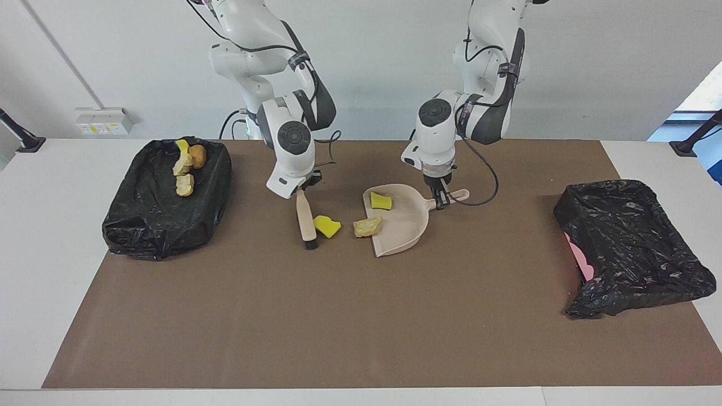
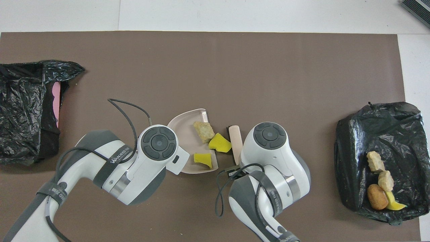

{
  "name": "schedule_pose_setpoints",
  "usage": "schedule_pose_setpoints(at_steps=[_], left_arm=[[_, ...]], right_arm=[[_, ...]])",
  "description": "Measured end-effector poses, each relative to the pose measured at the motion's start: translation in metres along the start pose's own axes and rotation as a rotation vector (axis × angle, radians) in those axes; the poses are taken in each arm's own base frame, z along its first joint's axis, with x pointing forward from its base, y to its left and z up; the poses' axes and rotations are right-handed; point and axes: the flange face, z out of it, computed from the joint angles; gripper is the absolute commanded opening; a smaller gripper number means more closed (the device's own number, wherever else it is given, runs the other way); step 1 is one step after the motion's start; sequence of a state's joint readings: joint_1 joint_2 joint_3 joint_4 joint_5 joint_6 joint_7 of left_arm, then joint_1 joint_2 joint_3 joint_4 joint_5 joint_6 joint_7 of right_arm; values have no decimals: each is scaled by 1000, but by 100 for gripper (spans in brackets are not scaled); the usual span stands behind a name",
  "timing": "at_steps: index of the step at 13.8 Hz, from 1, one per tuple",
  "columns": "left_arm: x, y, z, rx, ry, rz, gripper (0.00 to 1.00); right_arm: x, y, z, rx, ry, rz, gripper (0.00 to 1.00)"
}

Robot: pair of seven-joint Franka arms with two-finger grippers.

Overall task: Sweep and dump trash in bin
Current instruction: 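Sweep the remaining scraps into the dustpan with the right gripper's brush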

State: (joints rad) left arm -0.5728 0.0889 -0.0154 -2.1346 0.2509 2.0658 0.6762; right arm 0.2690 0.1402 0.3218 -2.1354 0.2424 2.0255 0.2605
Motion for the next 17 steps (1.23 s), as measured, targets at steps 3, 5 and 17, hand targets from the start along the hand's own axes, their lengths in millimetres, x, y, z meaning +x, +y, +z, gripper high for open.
schedule_pose_setpoints(at_steps=[3, 5, 17], left_arm=[[2, 2, -1, 0, -7, -7, 0], [2, 2, -2, 2, -6, -7, 0], [2, 2, -2, 2, -5, -8, 0]], right_arm=[[-9, -44, 2, 130, 25, 14, 0], [-10, -50, -1, 168, 27, 27, 0], [-121, -14, -56, 42, -117, 241, 0]])
